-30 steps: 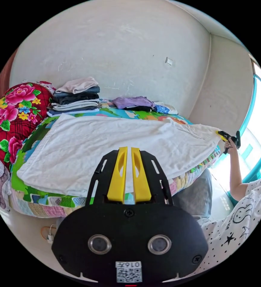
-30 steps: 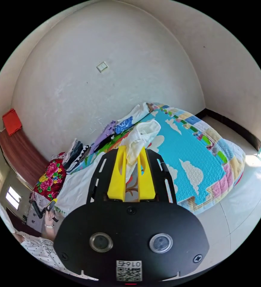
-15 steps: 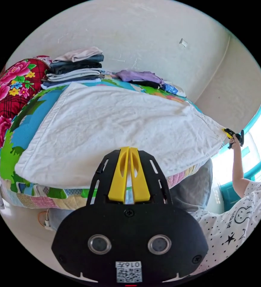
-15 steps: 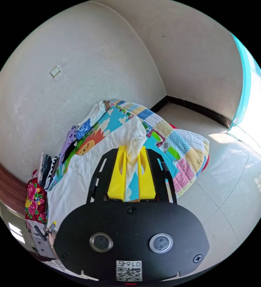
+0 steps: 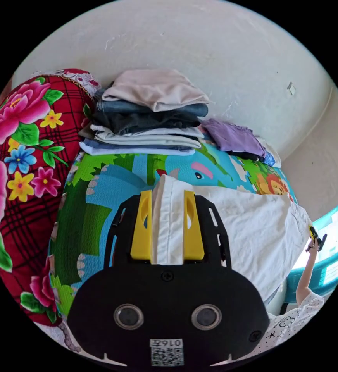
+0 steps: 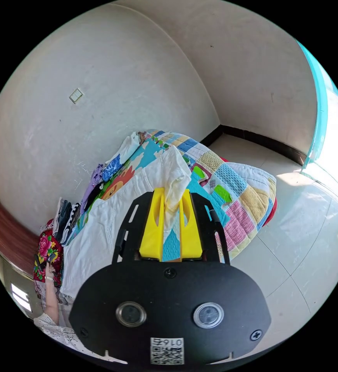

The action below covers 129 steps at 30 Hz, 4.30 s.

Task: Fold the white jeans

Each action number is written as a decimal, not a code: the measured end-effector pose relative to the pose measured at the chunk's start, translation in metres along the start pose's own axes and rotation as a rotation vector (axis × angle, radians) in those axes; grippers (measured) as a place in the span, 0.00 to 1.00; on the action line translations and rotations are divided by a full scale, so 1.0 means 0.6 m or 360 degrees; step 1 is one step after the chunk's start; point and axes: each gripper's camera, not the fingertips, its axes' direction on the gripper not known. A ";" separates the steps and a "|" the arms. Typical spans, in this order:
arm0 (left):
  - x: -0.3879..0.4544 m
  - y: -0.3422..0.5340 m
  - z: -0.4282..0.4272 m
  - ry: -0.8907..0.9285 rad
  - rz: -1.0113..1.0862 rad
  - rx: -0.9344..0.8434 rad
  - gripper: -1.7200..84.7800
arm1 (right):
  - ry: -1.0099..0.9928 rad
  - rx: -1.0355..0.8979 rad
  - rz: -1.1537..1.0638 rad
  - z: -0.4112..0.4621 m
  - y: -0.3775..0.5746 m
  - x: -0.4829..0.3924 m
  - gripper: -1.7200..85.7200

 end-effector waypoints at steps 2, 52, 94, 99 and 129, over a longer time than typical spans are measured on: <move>-0.008 -0.025 0.052 -0.0031 -0.0015 -0.0108 0.16 | -0.0010 0.0011 0.0022 0.010 0.008 -0.013 0.09; 0.066 -0.117 0.120 0.0626 0.0860 -0.0104 0.01 | -0.0490 -0.1315 -0.2269 0.862 0.333 -1.305 0.07; 0.265 0.404 -0.125 0.0604 0.1076 -0.0261 0.12 | -0.0600 -0.0347 -0.3028 0.401 0.803 -1.130 0.13; 0.287 0.457 -0.121 0.0609 0.1040 -0.0330 0.13 | -0.0759 -0.0442 -0.3239 0.416 0.925 -1.157 0.13; 0.161 0.540 -0.333 0.0612 0.0776 -0.0080 0.01 | -0.0746 -0.0385 -0.3247 0.362 1.041 -1.108 0.12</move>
